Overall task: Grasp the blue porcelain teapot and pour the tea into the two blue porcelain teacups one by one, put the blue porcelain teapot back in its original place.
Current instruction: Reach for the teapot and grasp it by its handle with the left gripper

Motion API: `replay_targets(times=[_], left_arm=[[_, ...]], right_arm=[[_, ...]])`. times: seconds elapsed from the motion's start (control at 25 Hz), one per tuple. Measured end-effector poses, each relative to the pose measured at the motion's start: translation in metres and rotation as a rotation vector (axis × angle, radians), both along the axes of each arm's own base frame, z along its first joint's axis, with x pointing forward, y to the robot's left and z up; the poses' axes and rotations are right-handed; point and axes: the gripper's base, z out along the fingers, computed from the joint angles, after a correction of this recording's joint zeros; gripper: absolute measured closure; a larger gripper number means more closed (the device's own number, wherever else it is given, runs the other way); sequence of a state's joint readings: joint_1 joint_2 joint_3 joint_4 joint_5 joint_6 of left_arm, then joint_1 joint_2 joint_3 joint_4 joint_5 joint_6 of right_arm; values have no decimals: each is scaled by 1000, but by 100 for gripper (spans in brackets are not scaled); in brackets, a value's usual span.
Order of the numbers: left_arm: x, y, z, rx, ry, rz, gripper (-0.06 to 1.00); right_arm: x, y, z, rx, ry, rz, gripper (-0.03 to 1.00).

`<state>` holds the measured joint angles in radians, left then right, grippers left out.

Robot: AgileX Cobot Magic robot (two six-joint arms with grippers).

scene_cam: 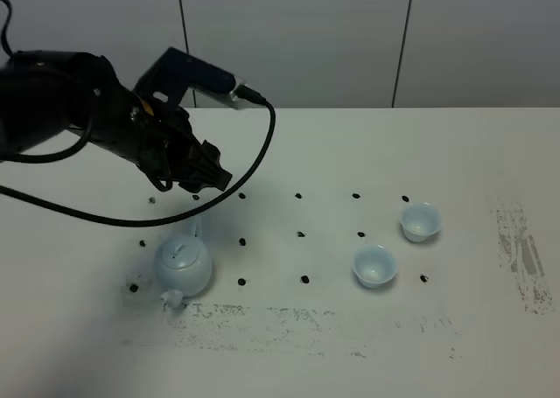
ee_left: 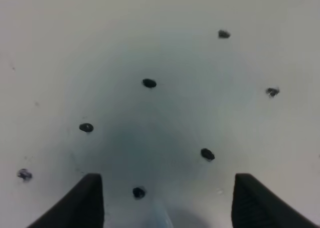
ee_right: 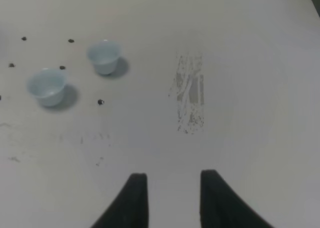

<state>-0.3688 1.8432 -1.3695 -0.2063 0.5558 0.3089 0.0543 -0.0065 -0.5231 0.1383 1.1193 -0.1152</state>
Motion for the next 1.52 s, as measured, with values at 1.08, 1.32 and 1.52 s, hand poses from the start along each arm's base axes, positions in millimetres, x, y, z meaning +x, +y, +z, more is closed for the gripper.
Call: replay_targets(times=[1.08, 1.32, 1.52], left_arm=[[14, 7, -65, 197, 96, 34, 37], [17, 22, -66, 268, 110, 28, 37], [16, 30, -66, 308, 134, 29, 37]], right_arm=[[0, 0, 0, 1, 0, 1, 73], [0, 0, 0, 2, 0, 0, 73], [0, 0, 0, 2, 0, 0, 73]])
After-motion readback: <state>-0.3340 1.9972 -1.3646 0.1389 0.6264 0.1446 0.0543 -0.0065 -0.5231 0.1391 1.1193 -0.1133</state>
